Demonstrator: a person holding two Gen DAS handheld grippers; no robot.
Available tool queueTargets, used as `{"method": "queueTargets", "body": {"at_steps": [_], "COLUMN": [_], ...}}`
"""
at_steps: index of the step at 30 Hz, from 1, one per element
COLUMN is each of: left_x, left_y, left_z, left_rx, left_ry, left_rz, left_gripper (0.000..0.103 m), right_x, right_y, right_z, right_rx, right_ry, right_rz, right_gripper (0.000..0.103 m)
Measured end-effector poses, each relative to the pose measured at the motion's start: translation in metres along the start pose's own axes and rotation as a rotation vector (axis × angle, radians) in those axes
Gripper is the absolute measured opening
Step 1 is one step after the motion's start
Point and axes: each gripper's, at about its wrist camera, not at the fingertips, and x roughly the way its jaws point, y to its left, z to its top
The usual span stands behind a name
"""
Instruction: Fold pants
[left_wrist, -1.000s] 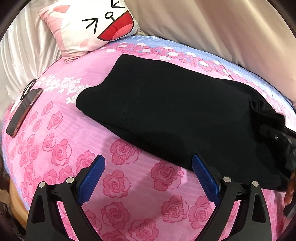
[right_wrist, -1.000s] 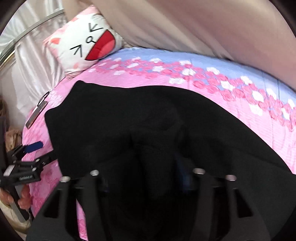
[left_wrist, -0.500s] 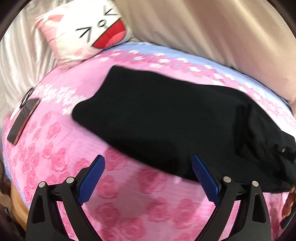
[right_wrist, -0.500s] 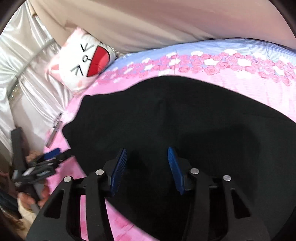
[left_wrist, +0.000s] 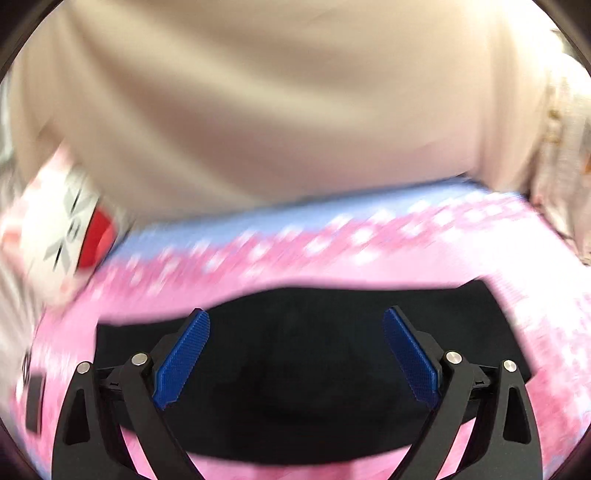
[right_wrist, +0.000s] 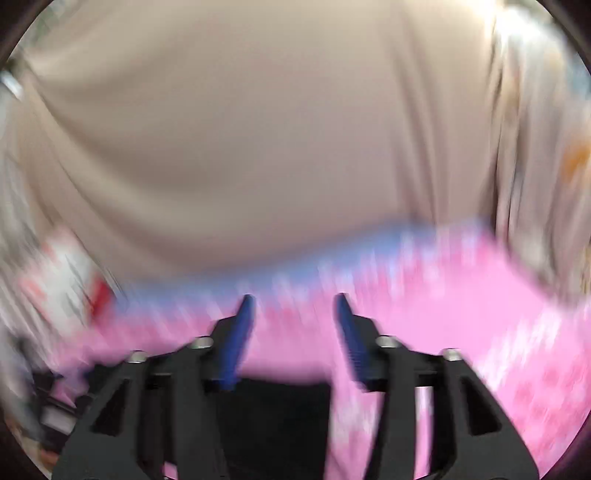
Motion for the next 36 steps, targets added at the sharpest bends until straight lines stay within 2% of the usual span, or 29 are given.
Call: {"method": "queueTargets", "body": {"at_steps": [1,2,3,4,5,7,9,11,13,14,15,16,17,18,19,20,22,23,25,27,29,33,34,36], "left_x": [-0.001,-0.001,0.001,0.003,0.005,0.01,0.022,0.036,0.062,0.068,0.08,0.089,0.099,0.11,0.116,0.115,0.113,0.11,0.093,0.072,0.052,0.016,0.014,0.018], "left_y": [-0.013,-0.03,-0.04,-0.048,-0.055,-0.061,-0.051,-0.035,-0.005,0.003,0.017,0.025,0.031,0.037,0.043,0.049,0.061,0.067,0.086,0.117,0.155,0.26,0.277,0.31], "left_z": [0.007,0.013,0.015,0.016,0.015,0.012,0.004,-0.008,-0.027,-0.033,-0.045,-0.053,-0.062,-0.071,-0.078,-0.083,-0.085,-0.083,-0.077,-0.076,-0.083,-0.125,-0.135,-0.154], "left_rx": [0.019,0.038,0.048,0.055,0.058,0.048,0.009,-0.044,-0.115,-0.13,-0.144,-0.145,-0.144,-0.145,-0.162,-0.197,-0.25,-0.268,-0.279,-0.308,-0.375,-0.646,-0.701,-0.84], "left_ry": [-0.015,-0.02,-0.019,-0.014,-0.007,0.011,0.045,0.094,0.182,0.209,0.254,0.287,0.323,0.36,0.368,0.339,0.336,0.33,0.274,0.234,0.219,0.253,0.264,0.275], "left_rz": [-0.031,-0.065,-0.08,-0.089,-0.092,-0.087,-0.055,0.008,0.089,0.116,0.155,0.189,0.221,0.234,0.221,0.185,0.144,0.158,0.244,0.318,0.385,0.5,0.513,0.453], "left_gripper": [0.096,0.096,0.096,0.096,0.096,0.096,0.096,0.096,0.096,0.096,0.096,0.096,0.096,0.096,0.098,0.098,0.098,0.098,0.098,0.098,0.098,0.098,0.095,0.095], "right_x": [-0.013,-0.016,-0.021,-0.03,-0.043,-0.042,0.001,0.056,0.111,0.129,0.147,0.164,0.174,0.187,0.193,0.194,0.187,0.184,0.174,0.158,0.148,0.144,0.147,0.15], "right_y": [0.001,0.001,-0.002,-0.004,-0.004,-0.002,0.002,0.001,0.002,0.002,0.004,0.008,0.015,0.014,0.012,0.009,0.002,0.002,0.009,0.018,0.03,0.055,0.062,0.076], "right_z": [0.012,0.023,0.031,0.035,0.036,0.028,-0.004,-0.053,-0.113,-0.133,-0.154,-0.174,-0.189,-0.204,-0.211,-0.209,-0.2,-0.195,-0.191,-0.184,-0.181,-0.191,-0.195,-0.2], "right_rx": [-0.053,-0.137,-0.171,-0.169,-0.159,-0.158,-0.182,-0.163,-0.085,-0.033,0.032,0.093,0.107,0.079,0.057,0.051,0.096,0.097,0.047,-0.018,-0.071,-0.147,-0.162,-0.187], "right_ry": [-0.057,-0.048,-0.035,-0.053,-0.084,-0.059,0.111,0.326,0.531,0.599,0.669,0.727,0.767,0.8,0.801,0.766,0.754,0.738,0.708,0.666,0.652,0.668,0.676,0.691], "right_rz": [-0.064,-0.189,-0.273,-0.264,-0.201,-0.132,-0.054,0.047,0.174,0.227,0.295,0.363,0.366,0.302,0.279,0.268,0.239,0.212,0.164,0.144,0.143,0.163,0.169,0.184], "right_gripper": [0.098,0.098,0.098,0.098,0.098,0.098,0.098,0.098,0.096,0.088,0.083,0.083,0.083,0.08,0.075,0.065,0.062,0.063,0.069,0.085,0.085,0.085,0.085,0.085]}}
